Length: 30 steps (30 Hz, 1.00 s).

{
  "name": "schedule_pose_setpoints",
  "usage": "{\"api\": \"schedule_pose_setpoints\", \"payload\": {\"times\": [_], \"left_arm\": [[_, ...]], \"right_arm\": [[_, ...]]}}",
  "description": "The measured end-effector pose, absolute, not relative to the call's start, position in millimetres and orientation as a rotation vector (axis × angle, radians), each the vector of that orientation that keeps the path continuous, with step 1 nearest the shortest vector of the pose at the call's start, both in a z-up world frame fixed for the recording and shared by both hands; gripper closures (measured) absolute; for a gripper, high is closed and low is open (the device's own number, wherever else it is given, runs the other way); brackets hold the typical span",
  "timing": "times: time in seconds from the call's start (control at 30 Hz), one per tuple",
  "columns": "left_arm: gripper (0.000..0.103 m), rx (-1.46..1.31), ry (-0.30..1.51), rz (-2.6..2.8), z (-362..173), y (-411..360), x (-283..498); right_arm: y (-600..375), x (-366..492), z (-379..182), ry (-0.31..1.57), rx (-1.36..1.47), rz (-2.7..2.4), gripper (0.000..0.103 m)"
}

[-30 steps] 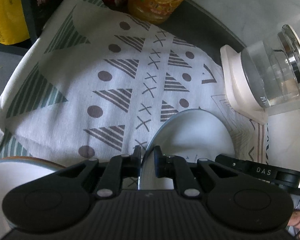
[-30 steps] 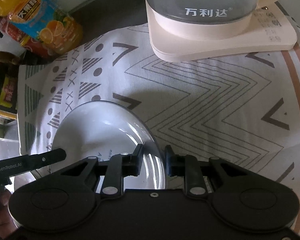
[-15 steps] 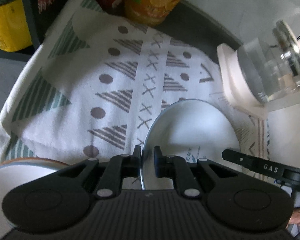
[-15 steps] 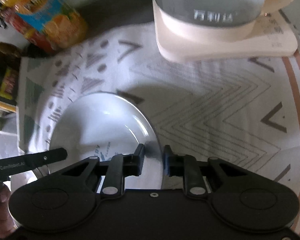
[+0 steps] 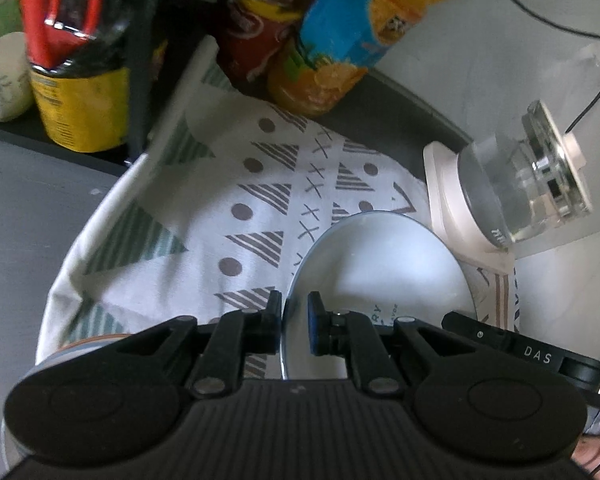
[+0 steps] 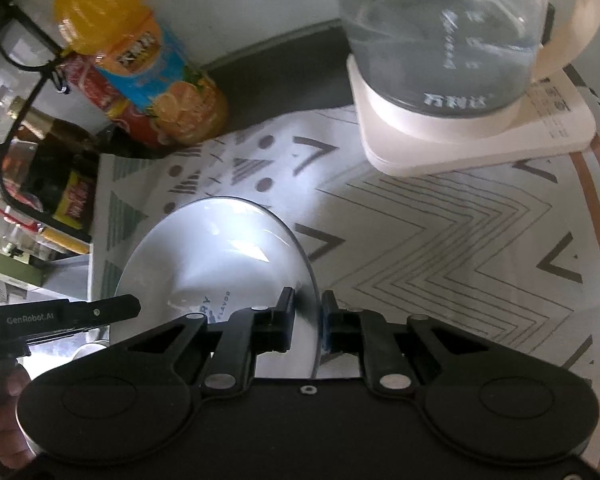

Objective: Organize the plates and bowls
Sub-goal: 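Lift the 'BAKERY' plate with both grippers and carry it over the plate stack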

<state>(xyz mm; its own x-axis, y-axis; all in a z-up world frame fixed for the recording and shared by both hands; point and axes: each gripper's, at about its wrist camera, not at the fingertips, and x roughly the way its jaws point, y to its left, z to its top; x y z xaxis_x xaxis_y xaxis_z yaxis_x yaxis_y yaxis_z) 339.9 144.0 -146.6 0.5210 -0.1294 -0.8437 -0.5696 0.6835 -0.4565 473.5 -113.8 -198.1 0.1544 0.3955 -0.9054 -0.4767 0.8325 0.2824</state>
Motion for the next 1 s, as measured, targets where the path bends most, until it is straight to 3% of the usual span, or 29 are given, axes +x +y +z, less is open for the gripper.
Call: {"api": "schedule_pose_setpoints", "payload": {"times": [0.4,1.0], "left_arm": [[0.092,-0.813,0.965,0.335,-126,167,299],[0.092,-0.864,0.985,0.377,-148,173,217]], "right_arm": [[-90,441,-181,1.237,-0.079,0.668,0.090],[-74,372,-187,1.268,-0.100,0.686,0.090]]}}
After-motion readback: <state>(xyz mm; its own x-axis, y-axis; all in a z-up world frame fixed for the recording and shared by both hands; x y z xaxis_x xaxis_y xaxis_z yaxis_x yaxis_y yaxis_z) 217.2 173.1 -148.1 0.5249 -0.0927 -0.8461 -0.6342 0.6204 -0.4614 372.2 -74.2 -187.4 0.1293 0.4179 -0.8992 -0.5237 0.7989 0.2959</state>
